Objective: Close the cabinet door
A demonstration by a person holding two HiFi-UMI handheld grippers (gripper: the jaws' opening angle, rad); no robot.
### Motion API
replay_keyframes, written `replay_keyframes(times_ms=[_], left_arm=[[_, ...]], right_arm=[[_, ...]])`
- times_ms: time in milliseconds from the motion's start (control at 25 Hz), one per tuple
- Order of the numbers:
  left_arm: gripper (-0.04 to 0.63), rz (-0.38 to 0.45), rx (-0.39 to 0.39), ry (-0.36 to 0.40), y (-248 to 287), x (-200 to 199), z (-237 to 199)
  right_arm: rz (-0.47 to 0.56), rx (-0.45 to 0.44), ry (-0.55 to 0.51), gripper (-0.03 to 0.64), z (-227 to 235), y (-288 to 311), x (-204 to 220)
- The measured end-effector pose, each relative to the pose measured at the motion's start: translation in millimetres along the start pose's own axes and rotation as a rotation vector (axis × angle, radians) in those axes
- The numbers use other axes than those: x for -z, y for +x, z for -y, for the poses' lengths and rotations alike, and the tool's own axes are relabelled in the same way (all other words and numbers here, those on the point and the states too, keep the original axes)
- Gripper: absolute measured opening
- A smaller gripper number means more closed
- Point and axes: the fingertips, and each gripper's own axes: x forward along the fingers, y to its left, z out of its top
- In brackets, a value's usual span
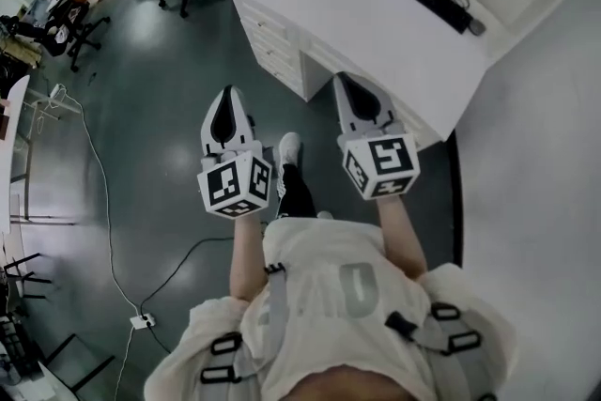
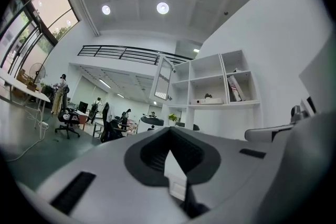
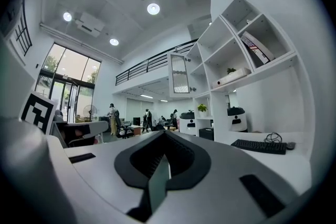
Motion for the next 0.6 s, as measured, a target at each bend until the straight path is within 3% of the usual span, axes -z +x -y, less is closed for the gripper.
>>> replay_keyframes(times_ms=[280, 600], left_arm=[[0.005, 0.016, 0.070, 0.017, 79, -11, -1], [0.005, -0.006, 0.110, -0.002, 177, -11, -28]], right_arm=[[0.052, 0.020, -0.055, 0.003, 27, 51, -30], [0.044, 0.051, 0.013, 0.003, 50, 150, -34]])
